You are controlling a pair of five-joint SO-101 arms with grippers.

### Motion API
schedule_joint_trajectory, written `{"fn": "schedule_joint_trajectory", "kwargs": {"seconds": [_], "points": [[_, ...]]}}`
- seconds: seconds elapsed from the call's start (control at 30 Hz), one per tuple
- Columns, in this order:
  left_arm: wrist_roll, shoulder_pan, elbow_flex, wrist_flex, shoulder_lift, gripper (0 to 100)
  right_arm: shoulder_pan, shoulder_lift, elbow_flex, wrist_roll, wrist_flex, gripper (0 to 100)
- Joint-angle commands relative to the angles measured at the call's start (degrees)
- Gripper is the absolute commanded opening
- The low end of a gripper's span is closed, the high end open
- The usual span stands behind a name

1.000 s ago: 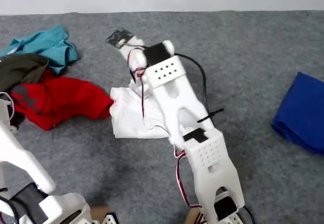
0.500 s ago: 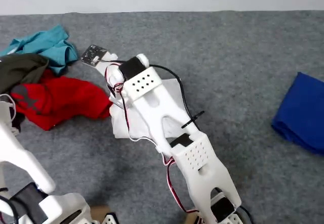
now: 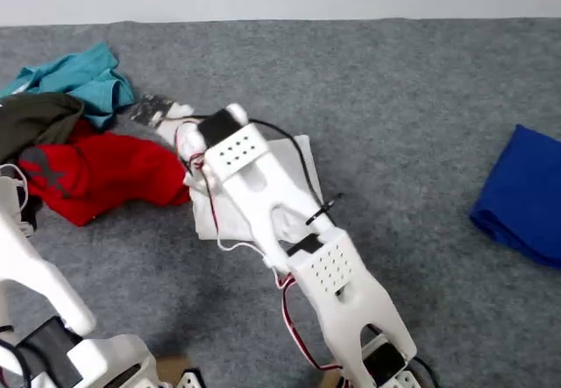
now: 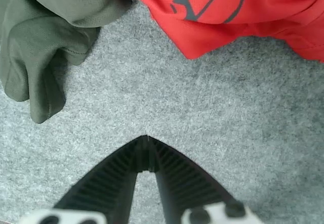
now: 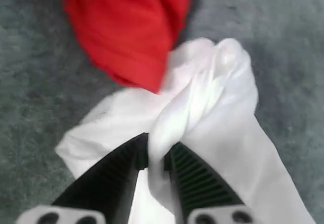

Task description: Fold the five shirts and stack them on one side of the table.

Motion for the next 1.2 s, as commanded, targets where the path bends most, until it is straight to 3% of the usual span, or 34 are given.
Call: {"fn": "schedule_joint_trajectory", "kwargs": {"seconds": [0.0,0.17,0.4,0.5,0.67,0.93,1.17], "points": [[-0.3,0.4,-0.2,0.3,-2.7,0,-1.1,-3.3,-3.3,0.9,-0.3,20.6],[-0.3,0.4,-0.2,0.3,-2.7,0,-1.4,-6.8,-3.3,0.0,-0.2,27.7],[-0.3,0.1,-0.2,0.3,-2.7,0,1.2,-13.5,-3.3,-0.2,4.3,27.7],[-0.4,0.1,-0.2,0.1,-2.7,0,4.4,-16.3,-3.3,0.1,7.5,21.7],[-0.4,0.3,-0.2,-1.0,-2.7,0,10.8,-16.9,-2.8,5.5,12.2,0.7],[-0.4,0.4,-0.2,-1.0,-2.7,0,18.2,-7.1,-1.9,6.7,9.5,0.9],[-0.4,0.4,-0.2,-1.0,-2.7,0,13.1,1.7,-2.0,6.7,8.3,0.9]]}}
